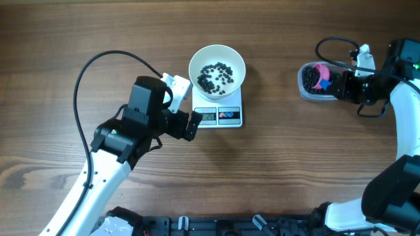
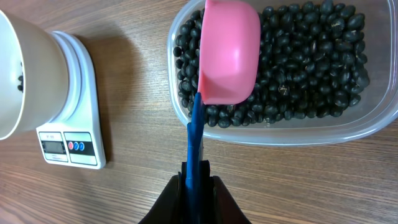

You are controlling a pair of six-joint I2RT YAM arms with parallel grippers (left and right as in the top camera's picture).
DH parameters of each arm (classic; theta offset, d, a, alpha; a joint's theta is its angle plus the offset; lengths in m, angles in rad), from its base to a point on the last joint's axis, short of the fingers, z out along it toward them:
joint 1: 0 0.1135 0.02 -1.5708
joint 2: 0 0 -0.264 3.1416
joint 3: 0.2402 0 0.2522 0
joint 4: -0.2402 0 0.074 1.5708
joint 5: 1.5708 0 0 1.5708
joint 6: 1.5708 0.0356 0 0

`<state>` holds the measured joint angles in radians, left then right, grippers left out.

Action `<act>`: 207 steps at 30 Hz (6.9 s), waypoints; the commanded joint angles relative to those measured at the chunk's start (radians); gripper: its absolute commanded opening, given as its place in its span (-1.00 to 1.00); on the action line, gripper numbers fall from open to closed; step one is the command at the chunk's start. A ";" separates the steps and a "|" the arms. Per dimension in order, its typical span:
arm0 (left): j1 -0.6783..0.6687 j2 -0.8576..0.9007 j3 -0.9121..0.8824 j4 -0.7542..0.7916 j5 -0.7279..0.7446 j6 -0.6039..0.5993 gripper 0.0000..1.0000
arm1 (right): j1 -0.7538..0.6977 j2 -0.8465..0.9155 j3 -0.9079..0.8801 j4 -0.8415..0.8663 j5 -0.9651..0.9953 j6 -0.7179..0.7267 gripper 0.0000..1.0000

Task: Scoop item into bowl and weigh 150g on scale
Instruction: 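Drag the scoop through the black beans with the right gripper, then lift the filled scoop with the right gripper over the white bowl, then tilt the scoop with the right gripper to pour beans into the bowl, then carry the empty scoop with the right gripper back to the bean tub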

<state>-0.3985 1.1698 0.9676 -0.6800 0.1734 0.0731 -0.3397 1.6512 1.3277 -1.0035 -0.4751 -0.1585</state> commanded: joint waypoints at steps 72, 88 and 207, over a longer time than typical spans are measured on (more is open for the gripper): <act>-0.005 0.003 -0.006 0.003 0.016 0.001 1.00 | -0.152 0.013 -0.008 0.023 -0.784 0.172 -0.91; -0.005 0.003 -0.006 0.003 0.016 0.002 1.00 | 0.219 0.013 -0.008 0.337 -0.709 0.378 -0.91; -0.005 0.003 -0.006 0.003 0.016 0.001 1.00 | 0.214 -0.285 -0.008 0.229 0.357 0.037 -0.91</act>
<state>-0.3985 1.1698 0.9676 -0.6800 0.1734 0.0731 -0.0483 1.3777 1.3262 -0.7242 -0.1555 -0.0608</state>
